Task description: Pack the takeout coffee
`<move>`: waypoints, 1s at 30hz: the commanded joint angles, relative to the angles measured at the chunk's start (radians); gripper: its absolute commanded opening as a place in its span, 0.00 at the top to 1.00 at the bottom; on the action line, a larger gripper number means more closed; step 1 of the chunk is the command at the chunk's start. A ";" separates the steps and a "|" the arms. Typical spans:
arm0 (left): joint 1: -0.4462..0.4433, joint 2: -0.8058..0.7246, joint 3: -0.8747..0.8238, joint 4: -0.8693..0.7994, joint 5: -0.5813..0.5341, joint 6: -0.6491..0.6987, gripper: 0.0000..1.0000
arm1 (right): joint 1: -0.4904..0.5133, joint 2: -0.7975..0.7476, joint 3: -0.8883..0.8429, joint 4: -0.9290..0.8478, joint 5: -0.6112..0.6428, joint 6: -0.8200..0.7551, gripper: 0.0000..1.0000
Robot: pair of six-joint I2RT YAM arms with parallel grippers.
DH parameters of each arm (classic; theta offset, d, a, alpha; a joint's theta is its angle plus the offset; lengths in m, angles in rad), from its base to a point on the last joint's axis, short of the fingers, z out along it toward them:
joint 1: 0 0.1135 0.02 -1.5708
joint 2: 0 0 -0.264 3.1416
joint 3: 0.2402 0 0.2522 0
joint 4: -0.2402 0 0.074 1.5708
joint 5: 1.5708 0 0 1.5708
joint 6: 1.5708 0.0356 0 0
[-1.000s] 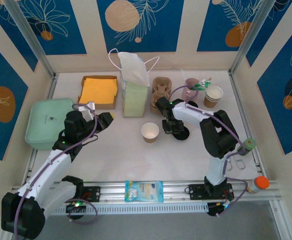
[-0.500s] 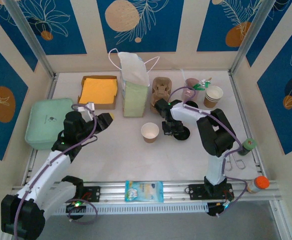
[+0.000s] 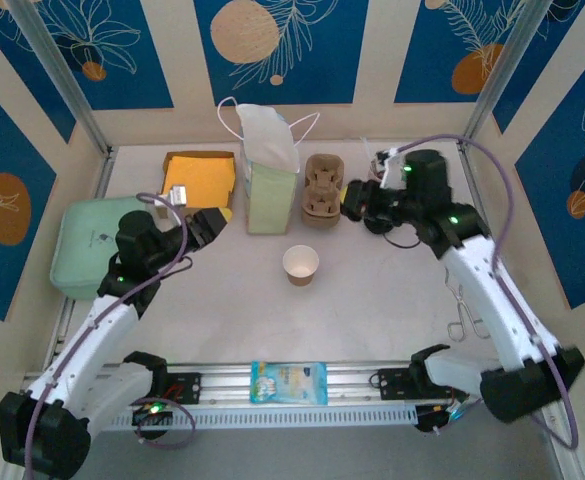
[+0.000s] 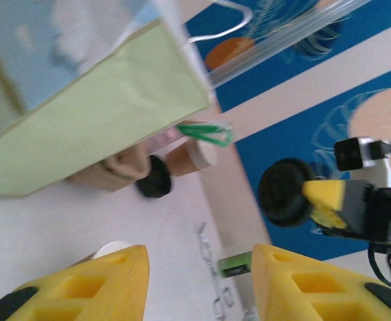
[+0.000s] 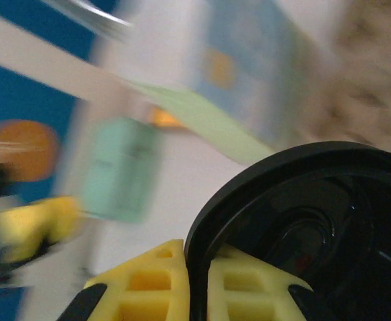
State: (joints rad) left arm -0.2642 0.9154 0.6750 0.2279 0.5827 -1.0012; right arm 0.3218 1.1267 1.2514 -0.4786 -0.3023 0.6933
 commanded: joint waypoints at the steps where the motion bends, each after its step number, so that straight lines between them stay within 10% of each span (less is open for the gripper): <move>1: -0.001 0.069 0.037 0.361 0.100 -0.219 0.54 | -0.021 -0.022 -0.059 0.505 -0.479 0.292 0.91; 21: -0.226 0.369 0.348 0.989 0.000 -0.592 0.49 | 0.183 0.279 0.218 1.697 -0.493 1.057 0.92; 30: -0.260 0.401 0.415 1.036 -0.009 -0.610 0.49 | 0.223 0.337 0.267 1.763 -0.457 1.101 0.92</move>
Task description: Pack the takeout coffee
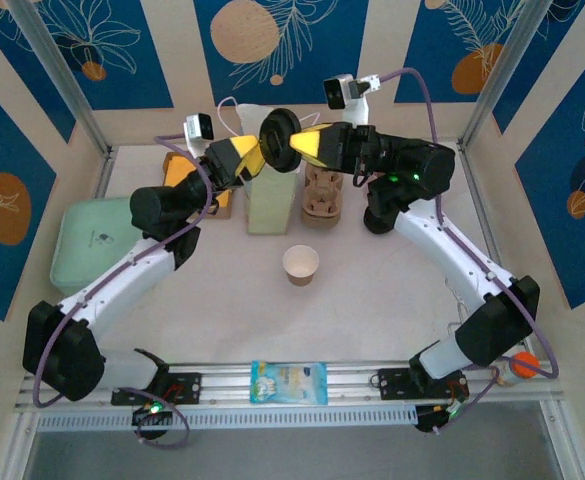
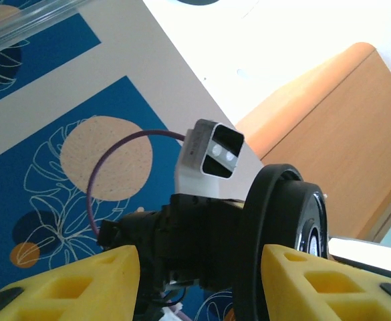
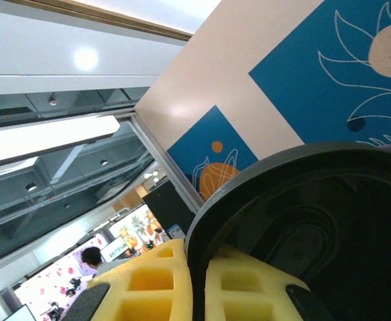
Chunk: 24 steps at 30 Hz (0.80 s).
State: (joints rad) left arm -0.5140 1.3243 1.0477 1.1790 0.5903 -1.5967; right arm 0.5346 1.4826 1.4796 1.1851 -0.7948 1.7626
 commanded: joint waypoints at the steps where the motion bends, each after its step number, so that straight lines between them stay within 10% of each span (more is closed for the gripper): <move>1: -0.013 -0.005 0.047 0.088 -0.018 -0.017 0.50 | 0.010 -0.018 0.035 0.110 0.043 0.034 0.92; 24: -0.044 0.019 0.061 0.120 -0.038 -0.023 0.59 | -0.003 0.054 0.008 0.217 0.138 0.095 0.94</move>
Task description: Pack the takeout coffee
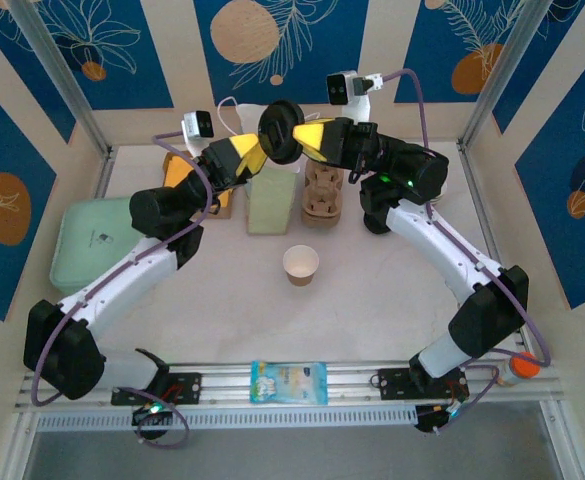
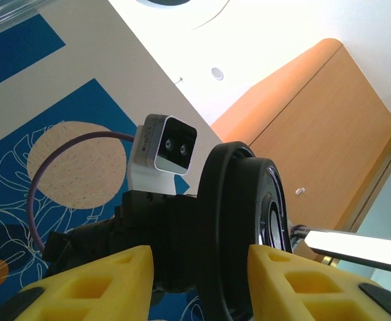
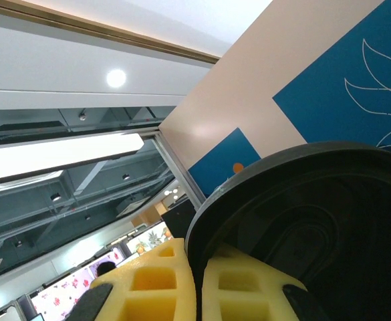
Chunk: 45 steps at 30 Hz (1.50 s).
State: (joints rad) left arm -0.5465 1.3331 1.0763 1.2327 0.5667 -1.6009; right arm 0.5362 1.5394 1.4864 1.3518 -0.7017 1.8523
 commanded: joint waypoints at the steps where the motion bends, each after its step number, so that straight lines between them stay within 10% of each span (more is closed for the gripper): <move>1: -0.012 0.011 0.033 0.068 -0.014 -0.019 0.60 | -0.007 -0.002 -0.004 0.049 0.049 0.006 0.95; 37: -0.016 0.016 0.015 0.085 -0.029 -0.014 0.85 | -0.086 -0.023 -0.217 -0.115 0.110 -0.070 0.97; 45: -0.016 0.014 0.015 0.086 -0.022 -0.013 0.77 | -0.089 -0.035 -0.234 -0.195 0.097 -0.115 0.97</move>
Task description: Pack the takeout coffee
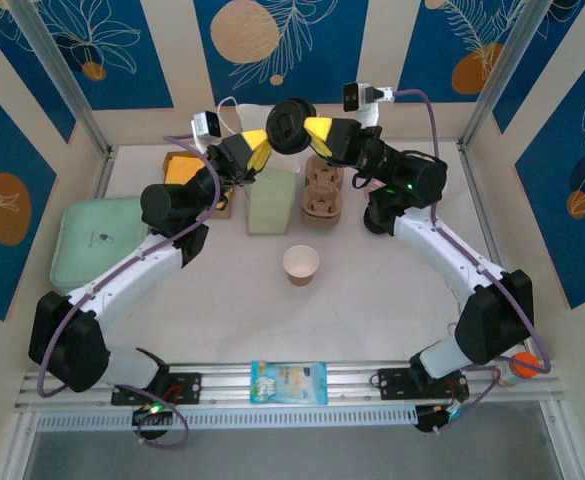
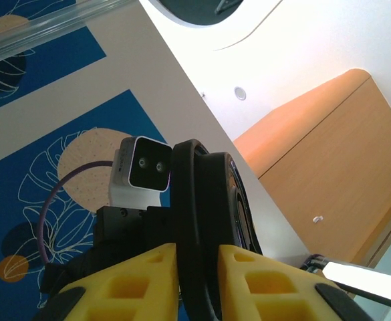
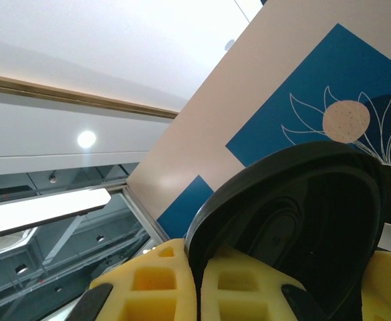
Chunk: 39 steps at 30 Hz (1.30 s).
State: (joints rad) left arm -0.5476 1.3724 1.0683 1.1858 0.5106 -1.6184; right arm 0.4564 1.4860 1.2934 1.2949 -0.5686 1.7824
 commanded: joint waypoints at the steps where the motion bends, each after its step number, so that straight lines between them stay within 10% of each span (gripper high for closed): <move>1: -0.015 -0.027 0.024 0.133 0.035 0.005 0.76 | -0.011 0.019 -0.045 -0.145 -0.036 -0.047 0.97; 20: -0.013 -0.037 0.019 0.103 0.049 0.023 0.91 | -0.025 -0.017 -0.061 -0.312 -0.058 -0.156 0.96; 39: -0.008 -0.033 -0.031 0.045 0.052 0.065 0.99 | -0.075 -0.144 -0.130 -0.469 -0.076 -0.262 0.70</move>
State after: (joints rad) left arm -0.5449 1.3445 1.0477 1.2007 0.5198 -1.5726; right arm 0.3737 1.3705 1.1648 0.8562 -0.6132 1.5543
